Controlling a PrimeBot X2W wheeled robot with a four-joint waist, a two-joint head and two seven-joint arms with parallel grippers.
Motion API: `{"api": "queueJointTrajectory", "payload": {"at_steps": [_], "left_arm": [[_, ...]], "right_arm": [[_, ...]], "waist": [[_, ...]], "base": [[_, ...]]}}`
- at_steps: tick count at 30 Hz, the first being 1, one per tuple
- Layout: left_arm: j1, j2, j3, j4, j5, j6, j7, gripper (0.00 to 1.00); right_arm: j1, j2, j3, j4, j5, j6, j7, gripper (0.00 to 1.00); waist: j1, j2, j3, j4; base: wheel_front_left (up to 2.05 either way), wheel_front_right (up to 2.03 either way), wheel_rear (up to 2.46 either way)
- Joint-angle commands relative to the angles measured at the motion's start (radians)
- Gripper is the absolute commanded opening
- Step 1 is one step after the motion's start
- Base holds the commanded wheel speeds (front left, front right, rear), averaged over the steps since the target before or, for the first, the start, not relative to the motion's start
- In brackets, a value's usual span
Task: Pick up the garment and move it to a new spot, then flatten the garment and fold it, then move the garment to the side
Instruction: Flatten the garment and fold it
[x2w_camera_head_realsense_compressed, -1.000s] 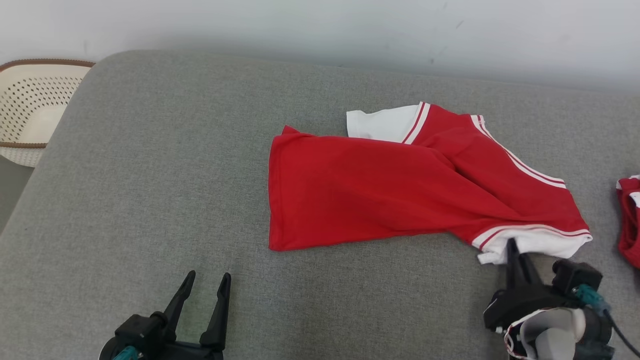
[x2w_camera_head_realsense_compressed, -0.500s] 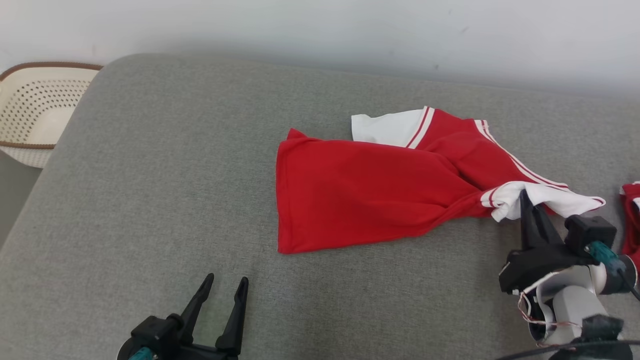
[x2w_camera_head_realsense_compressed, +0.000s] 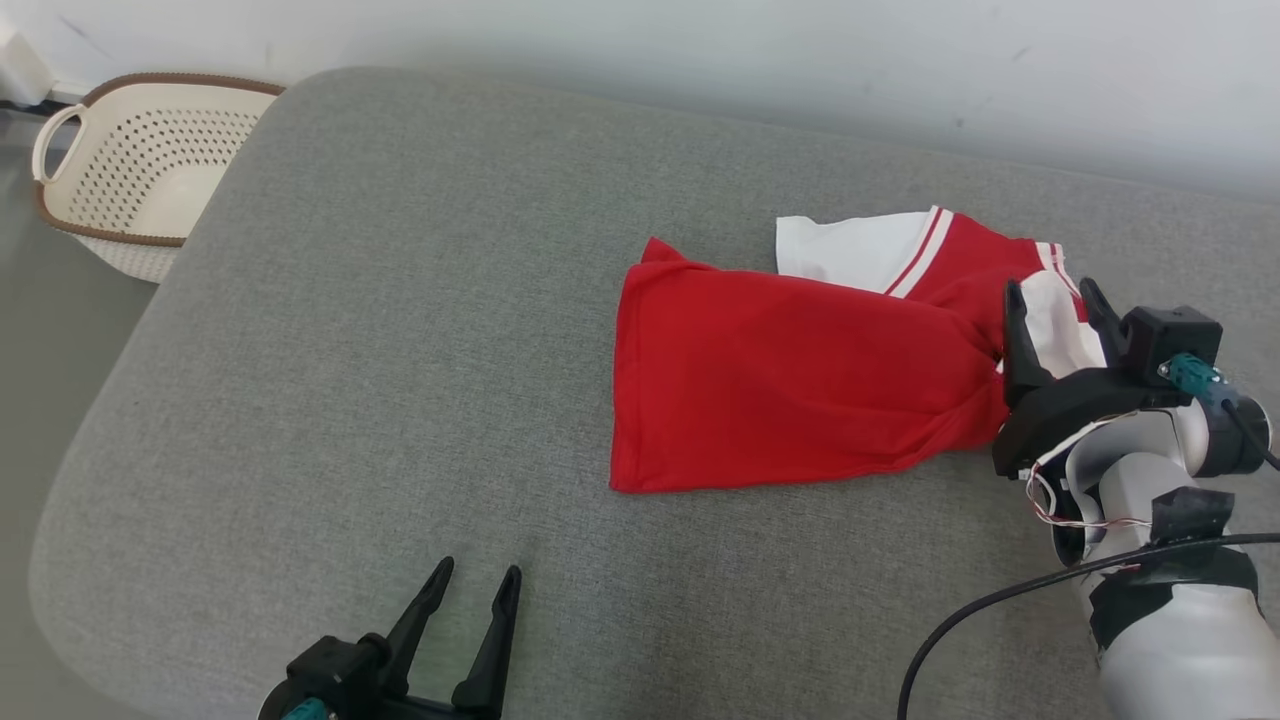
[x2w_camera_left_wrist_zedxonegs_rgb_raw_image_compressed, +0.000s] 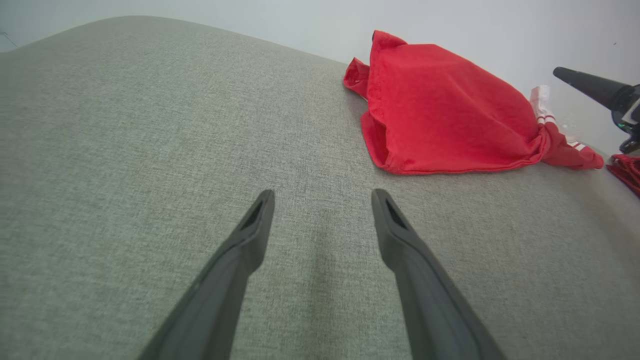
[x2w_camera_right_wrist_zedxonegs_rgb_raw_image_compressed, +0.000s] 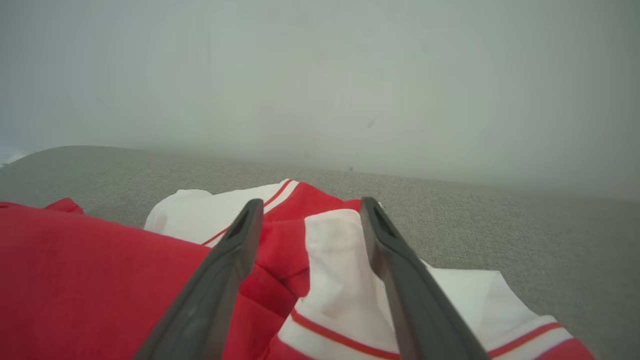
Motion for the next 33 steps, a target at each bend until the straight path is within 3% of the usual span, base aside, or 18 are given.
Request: {"api": "queueJointTrajectory", "payload": {"at_steps": [1, 18, 33], "left_arm": [[-0.007, 0.001, 0.004, 0.002, -0.002, 0.0, -0.001, 1.0], [0.067, 0.001, 0.116, -0.01, 0.046, 0.018, -0.001, 1.0], [0.073, 0.001, 0.129, -0.024, 0.048, 0.033, -0.001, 1.0]], "right_arm": [[0.0, 0.006, -0.002, -0.001, -0.002, -0.001, -0.001, 1.0], [0.308, 0.052, -0.061, -0.188, 0.065, -0.001, -0.001, 1.0], [0.344, 0.076, -0.078, -0.214, 0.047, -0.001, -0.001, 1.0]], "waist": [[-0.0001, 0.0, -0.001, 0.005], [-0.0001, 0.0, -0.121, -0.14], [-0.0001, 0.0, -0.119, -0.183]], "base": [[0.0, 0.0, 0.0], [0.0, 0.0, 0.0], [0.0, 0.0, 0.0]]}}
